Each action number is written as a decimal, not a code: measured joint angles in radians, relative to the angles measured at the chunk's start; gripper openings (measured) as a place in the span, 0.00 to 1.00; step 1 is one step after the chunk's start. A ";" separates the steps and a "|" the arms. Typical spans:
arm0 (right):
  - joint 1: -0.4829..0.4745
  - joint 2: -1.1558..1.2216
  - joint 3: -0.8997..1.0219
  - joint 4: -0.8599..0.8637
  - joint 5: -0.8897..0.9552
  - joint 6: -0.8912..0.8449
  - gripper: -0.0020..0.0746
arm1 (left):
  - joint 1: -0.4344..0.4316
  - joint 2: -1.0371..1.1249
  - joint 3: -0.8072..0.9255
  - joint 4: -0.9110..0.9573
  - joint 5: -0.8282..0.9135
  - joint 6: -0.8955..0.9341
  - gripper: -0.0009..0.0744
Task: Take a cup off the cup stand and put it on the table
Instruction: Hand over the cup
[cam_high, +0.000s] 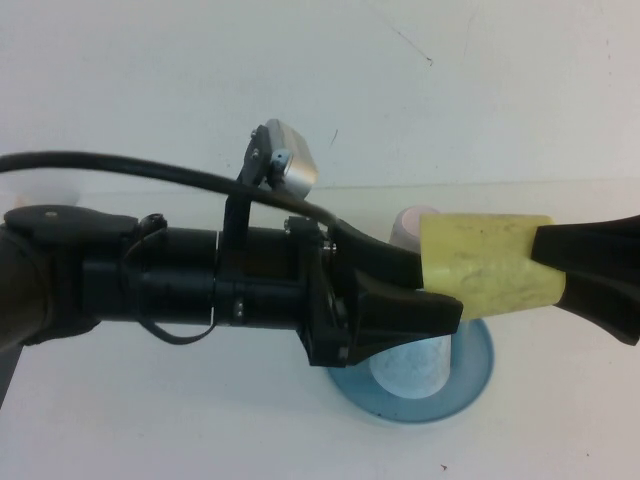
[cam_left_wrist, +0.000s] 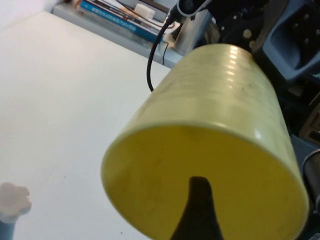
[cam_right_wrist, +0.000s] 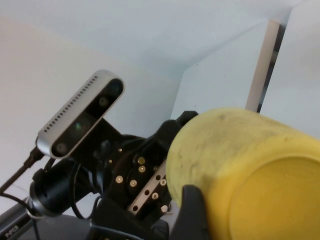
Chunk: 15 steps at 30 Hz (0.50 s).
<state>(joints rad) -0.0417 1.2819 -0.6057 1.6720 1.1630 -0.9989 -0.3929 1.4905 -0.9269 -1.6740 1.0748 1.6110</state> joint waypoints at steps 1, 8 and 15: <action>0.000 0.000 0.000 0.000 0.000 0.000 0.73 | 0.000 0.010 -0.012 0.000 0.007 -0.006 0.66; 0.000 0.000 0.000 0.000 0.000 0.000 0.73 | -0.002 0.051 -0.099 0.000 0.025 -0.032 0.66; 0.000 0.000 0.000 0.015 0.007 0.000 0.73 | -0.070 0.057 -0.148 0.003 -0.020 -0.039 0.64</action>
<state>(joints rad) -0.0417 1.2819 -0.6057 1.6872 1.1697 -0.9989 -0.4625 1.5476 -1.0751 -1.6705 1.0548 1.5718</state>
